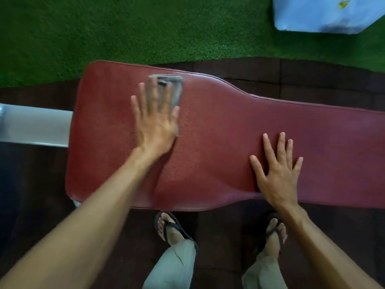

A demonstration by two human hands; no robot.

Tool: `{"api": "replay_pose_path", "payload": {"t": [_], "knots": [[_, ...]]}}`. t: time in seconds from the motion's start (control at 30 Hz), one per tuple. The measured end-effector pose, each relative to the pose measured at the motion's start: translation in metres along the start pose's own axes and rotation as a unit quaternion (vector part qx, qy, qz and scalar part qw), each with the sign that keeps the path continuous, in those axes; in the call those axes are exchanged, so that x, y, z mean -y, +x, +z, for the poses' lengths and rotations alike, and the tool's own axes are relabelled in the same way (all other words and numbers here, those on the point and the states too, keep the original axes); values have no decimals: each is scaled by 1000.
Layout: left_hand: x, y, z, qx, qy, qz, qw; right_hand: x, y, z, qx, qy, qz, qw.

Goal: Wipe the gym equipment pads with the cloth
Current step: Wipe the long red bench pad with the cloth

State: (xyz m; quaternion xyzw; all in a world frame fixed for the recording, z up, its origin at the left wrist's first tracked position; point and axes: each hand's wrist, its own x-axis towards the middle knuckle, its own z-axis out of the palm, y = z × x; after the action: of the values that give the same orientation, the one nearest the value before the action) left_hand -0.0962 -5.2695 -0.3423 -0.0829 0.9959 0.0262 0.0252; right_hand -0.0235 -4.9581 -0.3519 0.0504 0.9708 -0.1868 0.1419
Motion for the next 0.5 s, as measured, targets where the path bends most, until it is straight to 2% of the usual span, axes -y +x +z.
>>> {"api": "replay_pose_path", "payload": {"t": [0.13, 0.23, 0.3, 0.37, 0.5], "knots": [[-9, -101, 0, 10, -20, -28, 999, -44, -10, -14, 3, 5, 20, 1000], [-80, -154, 10, 31, -28, 68, 997, -65, -16, -18, 19, -14, -16, 1000], [-135, -134, 17, 25, -28, 146, 989, -70, -16, -18, 23, -20, -26, 999], [-167, -82, 24, 13, -35, 177, 983, -76, -13, -18, 23, -27, -35, 999], [-132, 0, 21, -1, 2, 56, 998, -90, -7, -19, 29, -35, -68, 997]]}}
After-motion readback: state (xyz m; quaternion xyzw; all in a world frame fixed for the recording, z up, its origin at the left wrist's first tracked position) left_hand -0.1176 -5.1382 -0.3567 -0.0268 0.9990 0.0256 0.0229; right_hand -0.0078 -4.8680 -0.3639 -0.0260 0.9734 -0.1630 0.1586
